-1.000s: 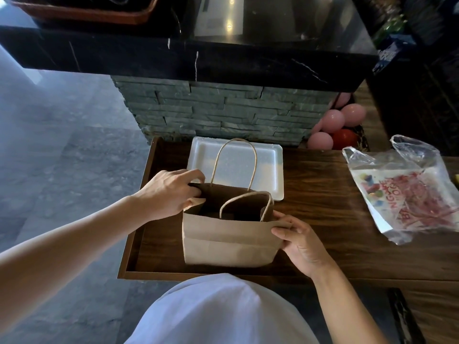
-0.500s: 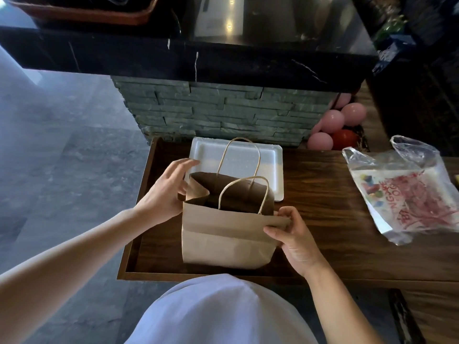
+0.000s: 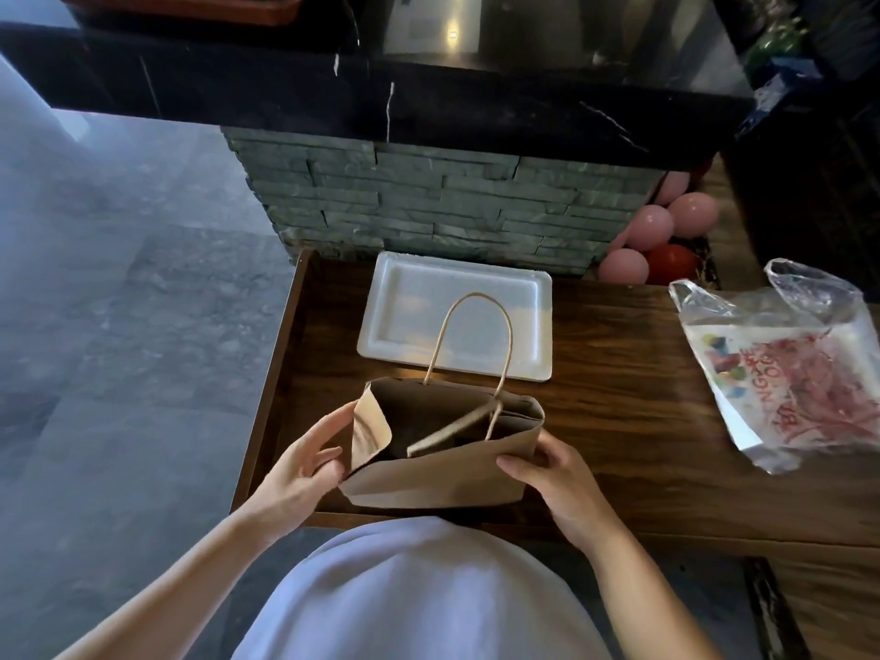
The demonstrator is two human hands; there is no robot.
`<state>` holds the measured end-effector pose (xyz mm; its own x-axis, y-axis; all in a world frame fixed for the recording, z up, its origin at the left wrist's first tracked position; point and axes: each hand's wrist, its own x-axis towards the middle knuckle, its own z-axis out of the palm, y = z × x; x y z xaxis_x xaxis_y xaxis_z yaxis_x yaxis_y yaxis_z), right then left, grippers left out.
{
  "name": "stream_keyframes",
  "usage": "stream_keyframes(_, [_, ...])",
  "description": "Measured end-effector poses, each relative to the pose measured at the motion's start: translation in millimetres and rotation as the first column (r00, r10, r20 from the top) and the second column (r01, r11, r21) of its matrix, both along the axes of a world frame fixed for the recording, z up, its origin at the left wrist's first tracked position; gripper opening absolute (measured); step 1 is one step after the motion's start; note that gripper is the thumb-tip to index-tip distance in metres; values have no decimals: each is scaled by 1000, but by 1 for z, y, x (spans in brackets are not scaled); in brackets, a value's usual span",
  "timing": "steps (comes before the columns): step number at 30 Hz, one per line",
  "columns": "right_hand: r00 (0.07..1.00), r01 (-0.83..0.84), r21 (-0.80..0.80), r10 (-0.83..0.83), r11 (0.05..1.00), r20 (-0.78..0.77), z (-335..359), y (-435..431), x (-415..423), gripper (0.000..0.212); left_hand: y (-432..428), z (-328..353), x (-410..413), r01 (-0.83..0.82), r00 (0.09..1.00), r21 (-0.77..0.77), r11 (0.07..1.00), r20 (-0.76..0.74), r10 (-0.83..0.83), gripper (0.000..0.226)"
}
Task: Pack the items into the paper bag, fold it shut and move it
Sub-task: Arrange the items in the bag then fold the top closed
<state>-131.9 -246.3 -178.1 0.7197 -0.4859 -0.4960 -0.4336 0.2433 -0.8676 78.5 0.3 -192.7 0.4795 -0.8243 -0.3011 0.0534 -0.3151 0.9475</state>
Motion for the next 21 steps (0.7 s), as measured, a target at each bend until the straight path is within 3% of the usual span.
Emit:
stream_keyframes(4, [999,-50,13,50,999,8,2,-4,0,51,4,-2,0,132,982,21,991,133,-133,113])
stream_keyframes(5, [998,-56,11,56,998,4,2,-5,1,53,2,-2,0,136,975,56,989,171,-144,116])
stream_keyframes(8, [997,-74,9,75,997,-6,-1,-8,1,58,-9,-4,3,38,938,165,986,334,-92,97])
stream_keyframes(11, [993,-108,-11,107,994,-39,-6,-5,-2,69,-23,-7,6,-117,908,131,984,417,53,53])
stream_keyframes(13, [992,-108,-69,103,992,-72,-11,-1,-3,71,-30,-9,8,-147,904,113,983,420,86,41])
stream_keyframes(15, [992,-105,-144,94,984,-79,-15,0,-1,66,-37,-12,6,-149,926,128,981,365,93,33])
stream_keyframes(17, [995,-88,-193,77,977,-62,-19,2,2,41,-43,-12,2,-186,971,105,977,170,167,35])
stream_keyframes(19, [999,-33,-145,27,989,-47,-20,4,5,16,-46,-11,-2,-209,978,80,975,-2,210,43])
stream_keyframes(21, [999,0,-106,-5,994,-52,-21,3,5,24,-45,-7,-3,-175,984,39,984,-32,176,50])
